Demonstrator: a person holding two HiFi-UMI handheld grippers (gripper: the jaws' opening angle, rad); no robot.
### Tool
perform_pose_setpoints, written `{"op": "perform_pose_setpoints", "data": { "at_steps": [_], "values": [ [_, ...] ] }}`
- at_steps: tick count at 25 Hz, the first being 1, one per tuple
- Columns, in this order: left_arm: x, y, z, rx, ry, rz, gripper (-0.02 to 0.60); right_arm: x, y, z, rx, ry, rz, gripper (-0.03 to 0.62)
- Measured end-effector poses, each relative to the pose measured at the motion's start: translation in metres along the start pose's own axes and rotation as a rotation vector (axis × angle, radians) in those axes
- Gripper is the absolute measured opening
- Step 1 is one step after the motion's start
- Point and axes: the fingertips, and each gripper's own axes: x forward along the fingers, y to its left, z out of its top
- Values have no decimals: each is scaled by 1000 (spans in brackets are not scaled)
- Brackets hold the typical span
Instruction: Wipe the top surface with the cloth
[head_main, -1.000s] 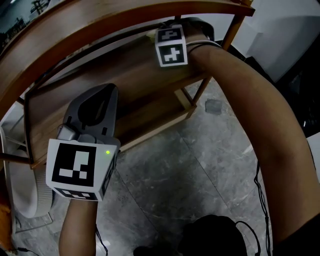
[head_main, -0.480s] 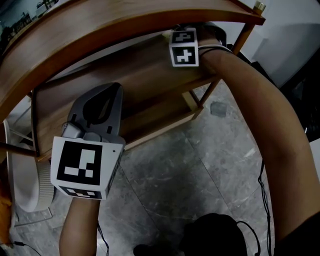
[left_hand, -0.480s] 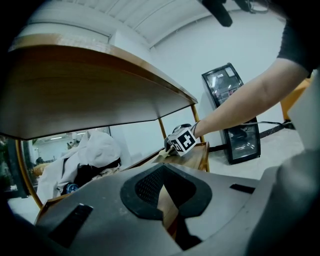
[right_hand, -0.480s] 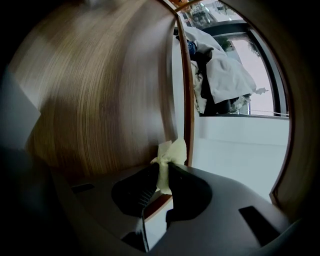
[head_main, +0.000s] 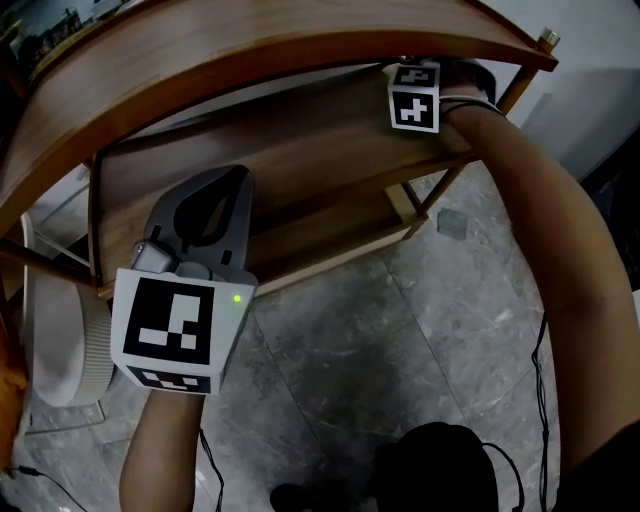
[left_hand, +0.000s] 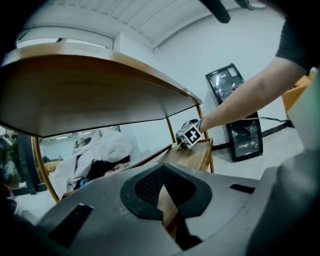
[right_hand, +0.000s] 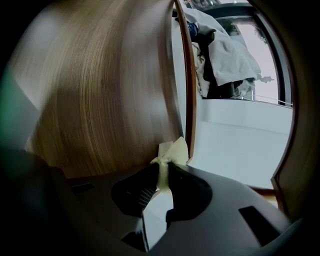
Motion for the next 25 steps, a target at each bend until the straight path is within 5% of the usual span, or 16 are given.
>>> {"op": "perform_pose_setpoints", "data": {
  "at_steps": [6,9,12,17,25],
  "values": [
    [-19,18,-7,-6,2,24,11,0,1,-7,6,36,14,66],
    [-26,23,-6,-20,-4,30,11,-12,-11,21,57,-86,-68,66],
    [-37,30,-14,-34,8,28,11,-46,-20,104,11,-319,-153,66],
    [-67,33,-18,-47,3,29,11,-123,-14,266,-83,-619,-172,66],
    [-117,81,-36,-120,40,124,11,-221,-27,443,-94,-903,-200,66]
  ]
}}
